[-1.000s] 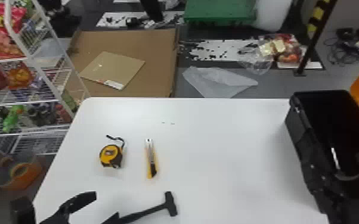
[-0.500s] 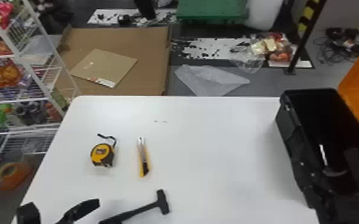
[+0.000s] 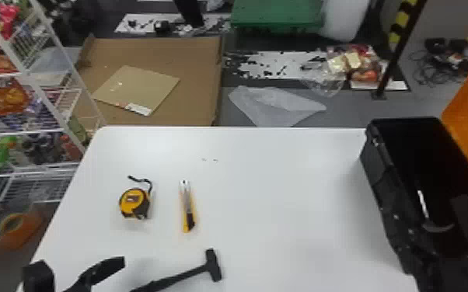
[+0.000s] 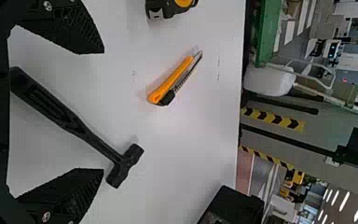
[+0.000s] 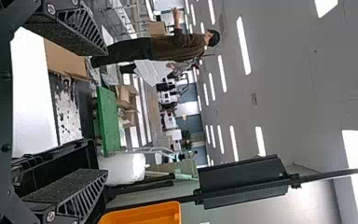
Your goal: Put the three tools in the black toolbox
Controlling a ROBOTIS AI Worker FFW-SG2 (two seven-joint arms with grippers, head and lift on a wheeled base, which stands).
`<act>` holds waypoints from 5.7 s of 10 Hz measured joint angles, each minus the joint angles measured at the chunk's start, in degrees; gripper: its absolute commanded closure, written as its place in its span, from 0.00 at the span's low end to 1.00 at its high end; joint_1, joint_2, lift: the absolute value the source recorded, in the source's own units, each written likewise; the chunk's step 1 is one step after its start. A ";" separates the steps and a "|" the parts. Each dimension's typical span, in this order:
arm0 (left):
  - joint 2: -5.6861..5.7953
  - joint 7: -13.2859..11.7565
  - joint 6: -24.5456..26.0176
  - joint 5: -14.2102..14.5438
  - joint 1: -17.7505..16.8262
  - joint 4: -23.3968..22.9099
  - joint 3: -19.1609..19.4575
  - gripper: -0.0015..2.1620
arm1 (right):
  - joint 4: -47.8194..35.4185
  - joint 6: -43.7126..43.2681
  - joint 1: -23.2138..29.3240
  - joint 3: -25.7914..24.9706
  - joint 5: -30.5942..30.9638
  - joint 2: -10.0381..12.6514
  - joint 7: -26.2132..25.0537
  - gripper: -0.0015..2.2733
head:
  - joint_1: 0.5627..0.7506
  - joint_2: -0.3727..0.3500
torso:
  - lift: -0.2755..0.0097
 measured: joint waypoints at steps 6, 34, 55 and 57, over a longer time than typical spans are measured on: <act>-0.46 -0.77 2.79 -2.49 -1.86 0.82 -3.02 0.05 | -0.88 0.00 0.42 -0.24 -0.54 -0.73 -0.01 0.05 | 0.70 0.56 | 0.77; -1.46 1.07 2.45 -2.66 -1.87 4.36 -6.53 0.24 | -2.56 -0.57 0.78 -0.68 -1.12 -0.26 -0.09 0.04 | 0.70 0.45 | 0.77; -1.58 -4.54 13.96 -6.94 -2.12 0.69 -7.38 0.19 | -3.21 -1.58 0.27 -0.29 -1.46 0.10 -0.09 0.03 | 0.70 0.42 | 0.77; -1.53 -3.84 13.98 -7.36 -2.06 0.70 -7.79 0.20 | -3.14 -1.58 0.15 -0.22 -1.59 0.10 -0.09 0.03 | 0.70 0.41 | 0.77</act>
